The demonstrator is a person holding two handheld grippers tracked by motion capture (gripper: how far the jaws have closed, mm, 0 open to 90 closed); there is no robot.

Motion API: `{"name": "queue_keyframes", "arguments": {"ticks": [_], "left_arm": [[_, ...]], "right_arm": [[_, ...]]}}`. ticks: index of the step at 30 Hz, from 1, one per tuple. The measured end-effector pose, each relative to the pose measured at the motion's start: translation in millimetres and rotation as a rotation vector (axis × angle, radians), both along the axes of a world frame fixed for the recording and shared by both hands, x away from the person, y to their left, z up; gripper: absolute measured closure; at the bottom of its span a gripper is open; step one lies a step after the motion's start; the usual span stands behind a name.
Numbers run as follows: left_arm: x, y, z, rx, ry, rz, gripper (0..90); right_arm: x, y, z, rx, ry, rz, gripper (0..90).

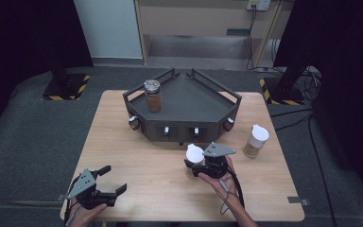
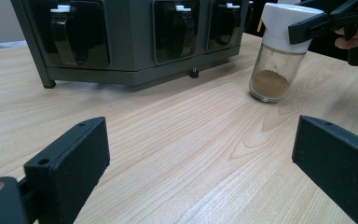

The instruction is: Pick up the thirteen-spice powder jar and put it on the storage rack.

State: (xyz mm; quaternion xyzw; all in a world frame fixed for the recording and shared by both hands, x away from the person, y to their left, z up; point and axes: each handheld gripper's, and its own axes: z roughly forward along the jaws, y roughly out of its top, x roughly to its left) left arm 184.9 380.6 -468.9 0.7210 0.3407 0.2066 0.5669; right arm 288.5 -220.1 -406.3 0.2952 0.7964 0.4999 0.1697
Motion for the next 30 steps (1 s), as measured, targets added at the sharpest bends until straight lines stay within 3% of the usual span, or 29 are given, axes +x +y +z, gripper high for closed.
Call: {"name": "queue_keyframes", "arguments": {"ticks": [16, 30], "left_arm": [[0.3, -0.2, 0.0, 0.001, 0.001, -0.003, 2.7], [0.5, -0.3, 0.1, 0.003, 0.002, -0.003, 2.7]], "right_arm": [[7.4, -1.3, 43.5, -0.005, -0.009, 0.054, 30.4], [24.3, 4.9, 100.1, -0.013, -0.003, 0.087, 30.5]]}}
